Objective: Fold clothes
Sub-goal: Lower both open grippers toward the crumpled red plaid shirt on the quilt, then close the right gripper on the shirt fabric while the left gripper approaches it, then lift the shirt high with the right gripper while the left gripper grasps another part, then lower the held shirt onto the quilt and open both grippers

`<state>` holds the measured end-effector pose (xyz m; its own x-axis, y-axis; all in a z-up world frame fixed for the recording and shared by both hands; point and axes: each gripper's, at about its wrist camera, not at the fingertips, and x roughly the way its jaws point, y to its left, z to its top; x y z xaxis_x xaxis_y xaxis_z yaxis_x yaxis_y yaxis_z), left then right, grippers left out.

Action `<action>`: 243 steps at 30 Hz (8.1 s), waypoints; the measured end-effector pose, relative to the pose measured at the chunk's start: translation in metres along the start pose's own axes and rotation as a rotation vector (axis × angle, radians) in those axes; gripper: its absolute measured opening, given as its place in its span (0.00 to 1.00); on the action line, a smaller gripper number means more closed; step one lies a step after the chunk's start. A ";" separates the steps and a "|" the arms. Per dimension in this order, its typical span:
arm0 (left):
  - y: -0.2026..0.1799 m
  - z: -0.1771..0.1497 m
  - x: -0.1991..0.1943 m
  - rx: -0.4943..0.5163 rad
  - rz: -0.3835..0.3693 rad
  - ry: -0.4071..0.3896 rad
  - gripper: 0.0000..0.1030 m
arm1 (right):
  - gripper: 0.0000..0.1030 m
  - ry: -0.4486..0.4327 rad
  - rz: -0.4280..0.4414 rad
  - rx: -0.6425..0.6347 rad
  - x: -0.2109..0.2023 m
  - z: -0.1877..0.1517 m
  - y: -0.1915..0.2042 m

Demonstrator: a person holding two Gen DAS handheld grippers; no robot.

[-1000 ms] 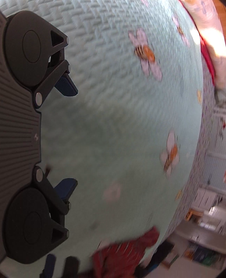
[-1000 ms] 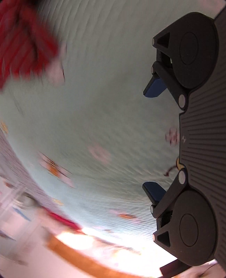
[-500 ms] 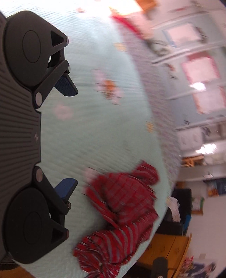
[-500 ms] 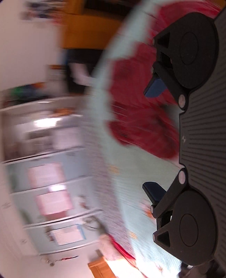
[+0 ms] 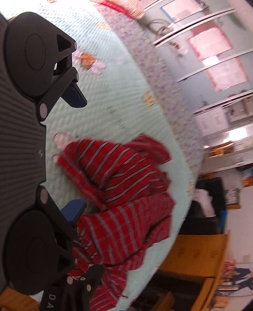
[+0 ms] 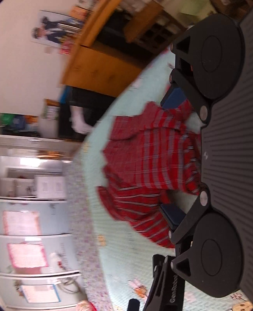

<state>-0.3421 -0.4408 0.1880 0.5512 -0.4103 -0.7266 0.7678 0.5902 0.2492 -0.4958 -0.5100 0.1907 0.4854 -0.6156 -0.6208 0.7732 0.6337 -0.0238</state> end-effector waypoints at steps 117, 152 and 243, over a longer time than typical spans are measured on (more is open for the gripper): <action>-0.048 0.050 0.109 0.199 0.008 -0.158 0.05 | 0.06 -0.295 0.165 0.260 0.041 -0.116 -0.118; 0.067 0.038 -0.051 0.005 0.075 -0.398 0.02 | 0.04 -0.620 -0.062 -0.247 -0.097 0.018 -0.038; 0.387 -0.068 -0.144 -0.376 0.038 -0.313 0.02 | 0.05 -0.086 0.510 -0.272 0.020 0.048 0.183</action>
<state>-0.1466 -0.1063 0.3457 0.6927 -0.5389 -0.4794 0.6058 0.7954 -0.0189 -0.3246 -0.4290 0.2117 0.8089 -0.2302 -0.5411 0.3062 0.9505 0.0534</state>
